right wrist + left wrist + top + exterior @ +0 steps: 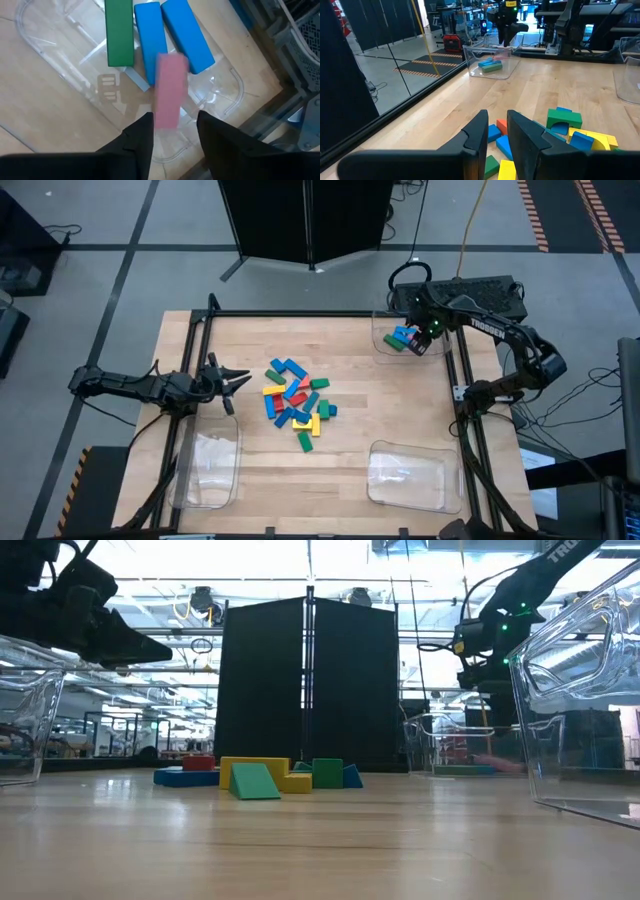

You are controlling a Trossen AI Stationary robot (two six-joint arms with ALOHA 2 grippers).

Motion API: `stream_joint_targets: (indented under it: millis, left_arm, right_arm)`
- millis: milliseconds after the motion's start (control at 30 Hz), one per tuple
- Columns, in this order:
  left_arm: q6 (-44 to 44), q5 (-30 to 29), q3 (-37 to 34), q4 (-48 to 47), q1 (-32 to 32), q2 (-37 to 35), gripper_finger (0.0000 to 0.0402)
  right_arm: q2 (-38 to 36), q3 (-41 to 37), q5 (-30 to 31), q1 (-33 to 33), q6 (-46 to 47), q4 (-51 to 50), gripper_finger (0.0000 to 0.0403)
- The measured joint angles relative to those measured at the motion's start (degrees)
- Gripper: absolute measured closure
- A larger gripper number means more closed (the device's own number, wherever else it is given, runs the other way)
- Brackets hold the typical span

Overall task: Sort blocks by size
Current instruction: Put the blue rectangle block into the top transparent bin

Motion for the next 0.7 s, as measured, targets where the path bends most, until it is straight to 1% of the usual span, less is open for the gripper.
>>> stream_joint_targets:
  millis: [167,433,600,700]
  left_arm:
    - [0.0,0.0,0.0,0.0,0.02,0.02,0.0326]
    - [-0.02,0.0,0.0,0.0,0.01,0.02,0.0326]
    - [0.0,-0.07,0.0,0.07,0.02,0.01,0.0326]
    - [0.02,-0.24,0.0,0.2,0.0,0.02,0.0326]
  right_arm:
    - [0.02,0.01,0.0,0.01,0.02,0.03,0.0241]
    - [0.02,0.02,-0.02,0.28,0.02,0.19,0.0239]
    - [0.04,0.0,-0.09,2.01,2.46,0.9,0.0243]
    - [0.04,0.0,2.18,3.97,4.54,0.81,0.0249]
